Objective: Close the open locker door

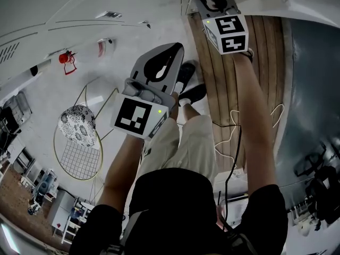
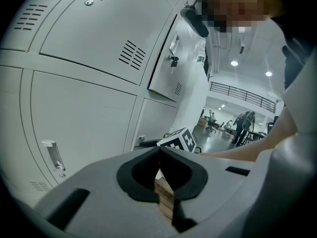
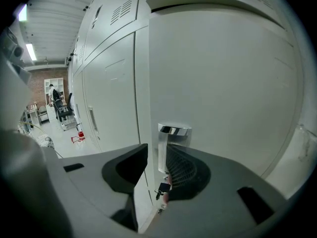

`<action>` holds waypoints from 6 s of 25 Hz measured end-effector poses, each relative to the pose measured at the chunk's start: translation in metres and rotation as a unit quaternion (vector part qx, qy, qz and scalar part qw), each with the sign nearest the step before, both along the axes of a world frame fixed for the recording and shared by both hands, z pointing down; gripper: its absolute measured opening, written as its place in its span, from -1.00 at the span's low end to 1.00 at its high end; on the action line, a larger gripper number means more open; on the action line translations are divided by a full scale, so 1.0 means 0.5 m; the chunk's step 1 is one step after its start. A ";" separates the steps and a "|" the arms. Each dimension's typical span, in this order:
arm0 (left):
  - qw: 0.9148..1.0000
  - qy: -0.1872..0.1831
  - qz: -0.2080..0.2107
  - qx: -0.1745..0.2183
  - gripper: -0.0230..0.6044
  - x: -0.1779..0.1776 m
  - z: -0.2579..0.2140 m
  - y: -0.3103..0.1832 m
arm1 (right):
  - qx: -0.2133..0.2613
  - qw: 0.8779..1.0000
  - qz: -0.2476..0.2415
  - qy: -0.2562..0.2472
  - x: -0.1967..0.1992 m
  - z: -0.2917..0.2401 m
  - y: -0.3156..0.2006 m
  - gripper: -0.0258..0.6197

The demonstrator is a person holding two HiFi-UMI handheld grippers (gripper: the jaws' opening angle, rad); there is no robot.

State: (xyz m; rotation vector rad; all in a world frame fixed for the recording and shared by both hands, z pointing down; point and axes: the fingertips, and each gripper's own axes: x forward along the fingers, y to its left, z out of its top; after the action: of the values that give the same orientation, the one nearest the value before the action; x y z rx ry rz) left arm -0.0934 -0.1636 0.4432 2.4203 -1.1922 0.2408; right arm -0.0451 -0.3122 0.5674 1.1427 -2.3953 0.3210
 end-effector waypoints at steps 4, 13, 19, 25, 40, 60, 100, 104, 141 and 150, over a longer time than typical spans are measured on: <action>1.000 -0.001 -0.002 0.000 -0.87 -0.005 0.001 -0.002 | 0.001 1.000 0.000 -0.001 -0.005 0.002 -0.007 -0.58; 1.000 -0.002 -0.002 -0.003 -0.87 -0.012 0.007 -0.004 | 0.004 1.000 0.007 -0.003 -0.011 0.002 -0.020 -0.57; 1.000 -0.002 0.000 -0.009 -0.87 -0.006 0.008 0.000 | 0.004 1.000 0.014 -0.008 -0.012 0.001 -0.018 -0.54; 1.000 -0.005 0.003 -0.002 -0.87 -0.004 0.005 0.001 | 0.002 1.000 0.015 -0.004 -0.010 0.000 -0.019 -0.54; 1.000 -0.007 0.005 0.006 -0.87 -0.005 -0.019 0.012 | 0.003 0.999 0.041 0.005 0.012 -0.019 -0.003 -0.44; 0.999 -0.004 0.045 0.023 -0.87 0.082 -0.133 0.100 | 0.026 0.997 0.058 -0.054 0.093 -0.261 0.205 -0.50; 0.993 0.033 0.076 0.081 -0.87 0.132 -0.424 0.411 | 0.089 0.972 0.167 -0.136 0.281 -0.656 0.714 -0.90; 0.992 0.037 0.092 0.084 -0.87 0.096 -0.434 0.420 | 0.098 0.966 0.198 -0.135 0.271 -0.668 0.736 -0.90; 0.977 0.072 0.157 0.124 -0.87 -0.276 -0.501 0.586 | 0.155 0.942 0.276 -0.110 -0.085 -0.772 1.002 -0.91; 0.977 0.076 0.160 0.122 -0.87 -0.273 -0.502 0.582 | 0.156 0.944 0.271 -0.110 -0.095 -0.770 1.003 -0.91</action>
State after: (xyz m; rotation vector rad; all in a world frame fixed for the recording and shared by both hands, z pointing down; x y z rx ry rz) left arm -0.2299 0.1274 0.1923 2.7839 -0.8012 0.0012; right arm -0.0925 0.1893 0.1822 2.0127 -2.3276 0.2550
